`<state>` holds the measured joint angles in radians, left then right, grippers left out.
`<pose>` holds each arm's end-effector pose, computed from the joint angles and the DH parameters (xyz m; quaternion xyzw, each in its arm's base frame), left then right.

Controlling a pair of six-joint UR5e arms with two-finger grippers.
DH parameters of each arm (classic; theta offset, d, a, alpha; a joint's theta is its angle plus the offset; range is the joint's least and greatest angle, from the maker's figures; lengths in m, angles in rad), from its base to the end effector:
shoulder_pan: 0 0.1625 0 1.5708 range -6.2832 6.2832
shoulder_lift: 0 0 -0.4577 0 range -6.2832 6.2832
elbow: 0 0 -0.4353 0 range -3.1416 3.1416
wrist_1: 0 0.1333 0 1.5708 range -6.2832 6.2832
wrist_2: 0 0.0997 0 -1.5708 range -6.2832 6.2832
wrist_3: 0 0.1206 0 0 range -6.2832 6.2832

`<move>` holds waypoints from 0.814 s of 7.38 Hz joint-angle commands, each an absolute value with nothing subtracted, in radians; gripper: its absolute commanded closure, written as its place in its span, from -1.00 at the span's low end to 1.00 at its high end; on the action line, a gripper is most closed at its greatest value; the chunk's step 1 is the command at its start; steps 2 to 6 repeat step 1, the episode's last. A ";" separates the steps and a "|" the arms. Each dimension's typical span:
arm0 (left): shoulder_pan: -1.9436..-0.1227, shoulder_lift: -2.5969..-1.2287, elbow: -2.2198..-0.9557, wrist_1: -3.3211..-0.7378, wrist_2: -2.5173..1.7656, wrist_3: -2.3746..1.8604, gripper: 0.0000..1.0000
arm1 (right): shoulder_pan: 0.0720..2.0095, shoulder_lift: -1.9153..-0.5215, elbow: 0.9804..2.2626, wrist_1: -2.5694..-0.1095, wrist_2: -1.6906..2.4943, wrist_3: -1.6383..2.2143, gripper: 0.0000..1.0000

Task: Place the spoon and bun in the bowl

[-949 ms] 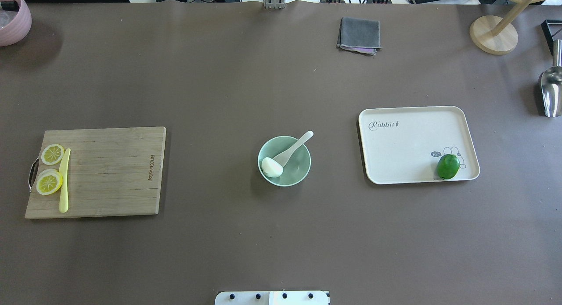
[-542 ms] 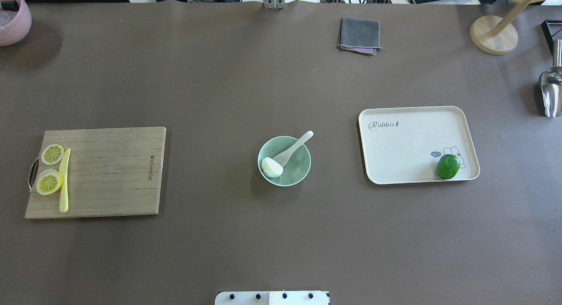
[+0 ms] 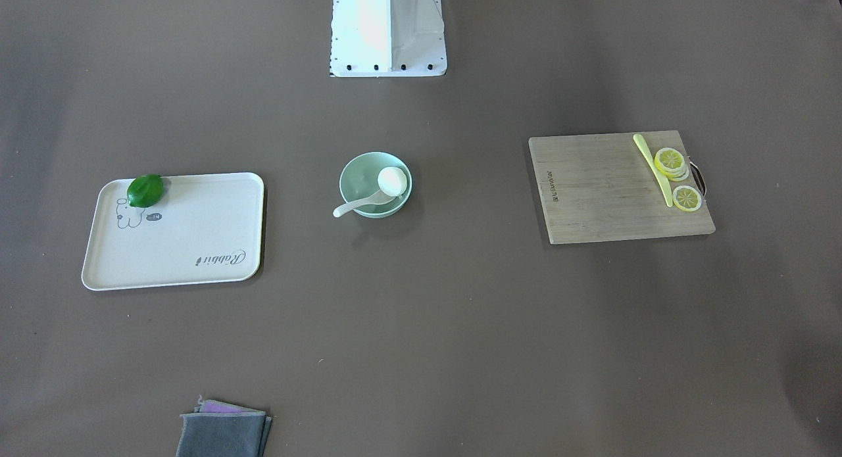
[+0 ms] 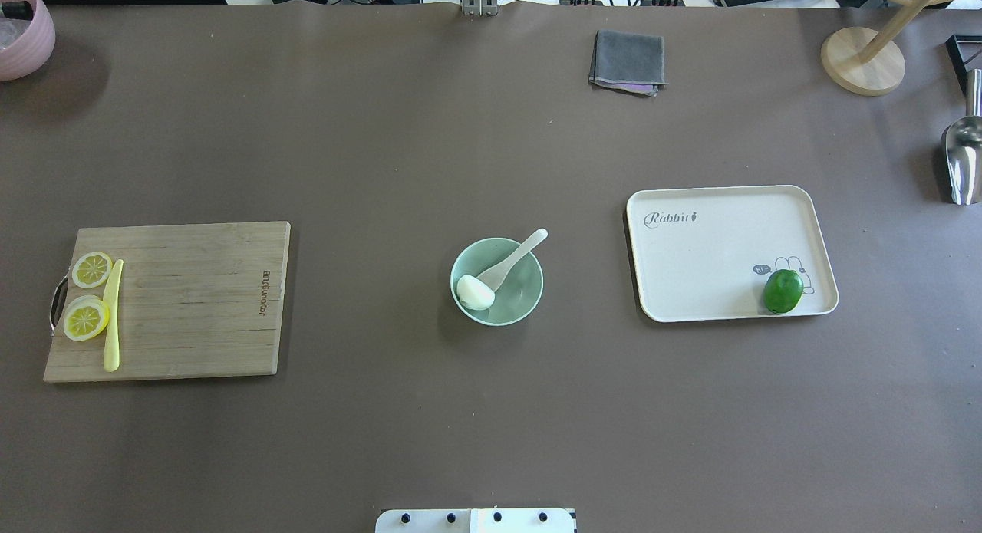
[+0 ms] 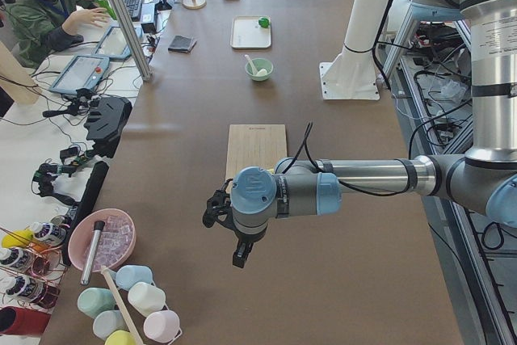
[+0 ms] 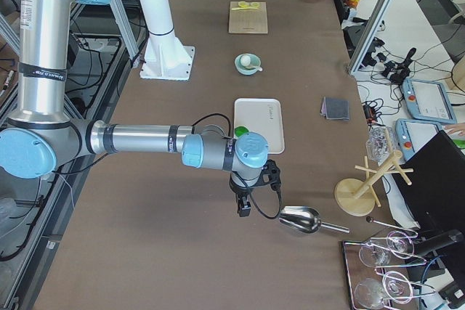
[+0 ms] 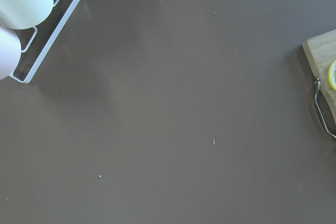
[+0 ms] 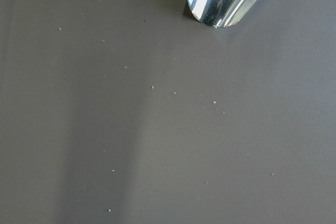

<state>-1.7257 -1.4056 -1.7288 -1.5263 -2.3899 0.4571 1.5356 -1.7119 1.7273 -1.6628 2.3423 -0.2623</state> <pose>-0.1149 -0.4429 0.7045 0.0973 0.3867 0.1279 0.9081 0.0329 -0.4651 0.7028 0.0073 -0.3776 -0.1230 0.9177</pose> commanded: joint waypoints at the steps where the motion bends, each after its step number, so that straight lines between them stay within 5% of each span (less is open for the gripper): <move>1: -1.726 -1.405 -1.729 -1.526 -2.391 0.457 -0.97 | 1.536 -1.712 1.727 -1.663 2.342 -0.262 -1.00; 6: -1.726 -1.405 -1.729 -1.526 -2.391 0.457 -0.97 | 1.536 -1.712 1.727 -1.663 2.342 -0.262 -1.00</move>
